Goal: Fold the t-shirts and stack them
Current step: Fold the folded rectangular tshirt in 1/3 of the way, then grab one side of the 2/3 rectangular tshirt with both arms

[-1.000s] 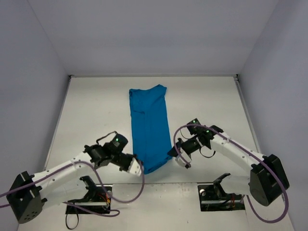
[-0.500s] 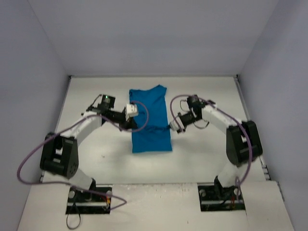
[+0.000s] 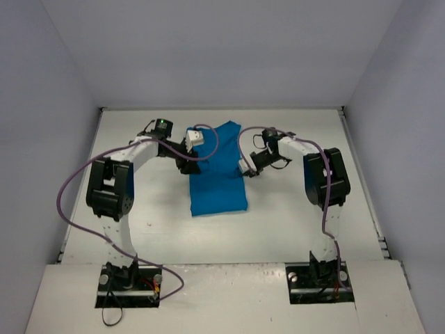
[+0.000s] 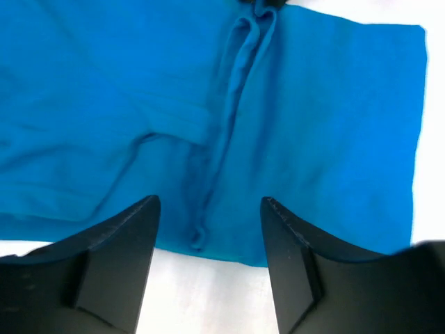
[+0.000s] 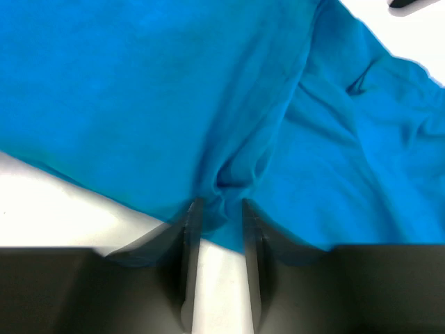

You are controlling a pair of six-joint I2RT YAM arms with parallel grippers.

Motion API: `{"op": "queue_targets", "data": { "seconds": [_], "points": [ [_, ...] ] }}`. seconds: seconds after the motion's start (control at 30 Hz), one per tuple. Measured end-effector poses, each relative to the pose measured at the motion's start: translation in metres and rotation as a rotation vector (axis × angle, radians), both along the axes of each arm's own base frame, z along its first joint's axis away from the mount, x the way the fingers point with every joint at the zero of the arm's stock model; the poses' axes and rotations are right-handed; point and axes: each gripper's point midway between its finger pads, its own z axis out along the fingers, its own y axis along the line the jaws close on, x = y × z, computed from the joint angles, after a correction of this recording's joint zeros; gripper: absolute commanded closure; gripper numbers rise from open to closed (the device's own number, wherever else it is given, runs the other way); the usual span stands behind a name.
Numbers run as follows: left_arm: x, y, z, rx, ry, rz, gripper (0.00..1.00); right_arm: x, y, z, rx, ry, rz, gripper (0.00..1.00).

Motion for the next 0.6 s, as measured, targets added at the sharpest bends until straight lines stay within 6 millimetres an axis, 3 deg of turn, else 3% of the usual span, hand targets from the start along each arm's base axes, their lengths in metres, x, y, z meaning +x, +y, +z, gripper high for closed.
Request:
{"op": "queue_targets", "data": {
  "seconds": [0.17,0.3,0.4,0.47,0.53,0.6],
  "points": [
    [0.004,0.009,0.009,-0.001,0.038,0.048,0.37,0.010,0.002,0.022,0.006,-0.010,-0.041,0.58],
    [0.001,0.014,0.042,0.022,-0.034,0.083,0.37,0.002,-0.005,0.068,0.016,-0.102,-0.064,0.70],
    [-0.021,0.017,0.070,0.075,-0.146,0.097,0.37,-0.033,-0.018,0.103,0.009,-0.205,-0.060,0.74],
    [-0.046,0.012,0.082,0.101,-0.219,0.080,0.37,-0.067,-0.024,0.110,-0.004,-0.255,-0.030,0.71],
    [-0.072,0.002,0.082,0.125,-0.296,0.051,0.37,-0.097,-0.026,0.103,-0.030,-0.273,0.009,0.69],
    [-0.106,-0.004,0.063,0.164,-0.317,-0.002,0.35,-0.118,-0.026,0.081,-0.066,-0.251,0.028,0.67]
  ]
}}
